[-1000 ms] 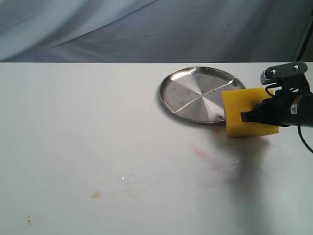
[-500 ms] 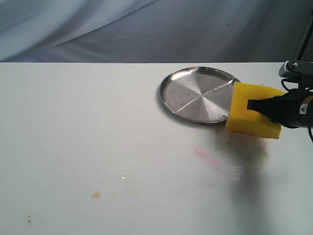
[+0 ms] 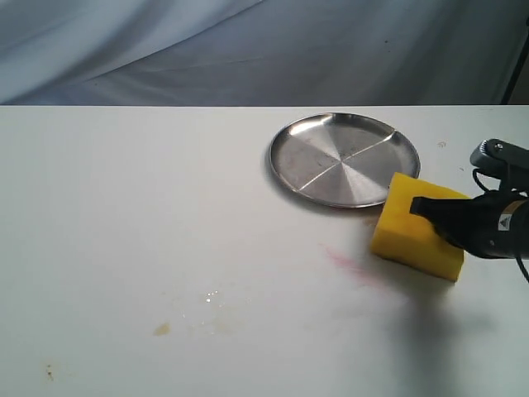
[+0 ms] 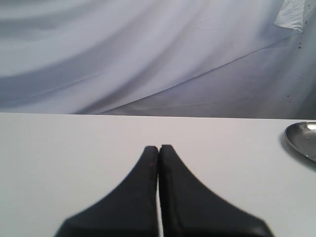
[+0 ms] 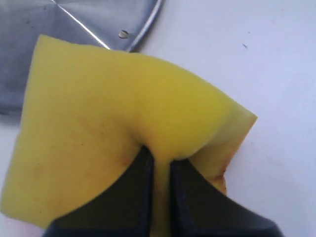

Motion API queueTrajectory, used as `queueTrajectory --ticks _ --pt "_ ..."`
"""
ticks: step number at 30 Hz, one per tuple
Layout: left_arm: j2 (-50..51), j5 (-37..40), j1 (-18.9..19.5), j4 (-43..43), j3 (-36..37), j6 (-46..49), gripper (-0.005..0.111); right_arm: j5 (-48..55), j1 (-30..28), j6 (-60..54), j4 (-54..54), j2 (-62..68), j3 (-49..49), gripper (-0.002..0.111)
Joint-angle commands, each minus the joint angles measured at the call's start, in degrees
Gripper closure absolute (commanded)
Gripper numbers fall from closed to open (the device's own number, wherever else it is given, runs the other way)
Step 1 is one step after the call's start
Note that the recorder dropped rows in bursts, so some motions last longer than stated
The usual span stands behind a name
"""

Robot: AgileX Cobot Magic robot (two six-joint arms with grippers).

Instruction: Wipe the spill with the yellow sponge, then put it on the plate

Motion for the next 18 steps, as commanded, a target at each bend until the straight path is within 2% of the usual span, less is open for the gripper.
queueTrajectory --ticks 1,8,11,18 --pt "-0.1 -0.2 0.0 0.0 0.3 0.0 0.105 -0.6 -0.6 3.7 3.0 0.2 2.3 0.108" --pt "-0.1 -0.2 0.0 0.0 0.3 -0.2 0.105 0.0 -2.0 4.2 4.8 0.0 3.6 0.108" --pt "-0.1 -0.2 0.0 0.0 0.3 -0.2 0.105 -0.2 -0.1 4.7 5.4 0.0 3.6 0.108" --pt "-0.1 -0.2 0.0 0.0 0.3 0.0 0.105 -1.6 8.7 4.7 12.9 0.8 2.1 0.108"
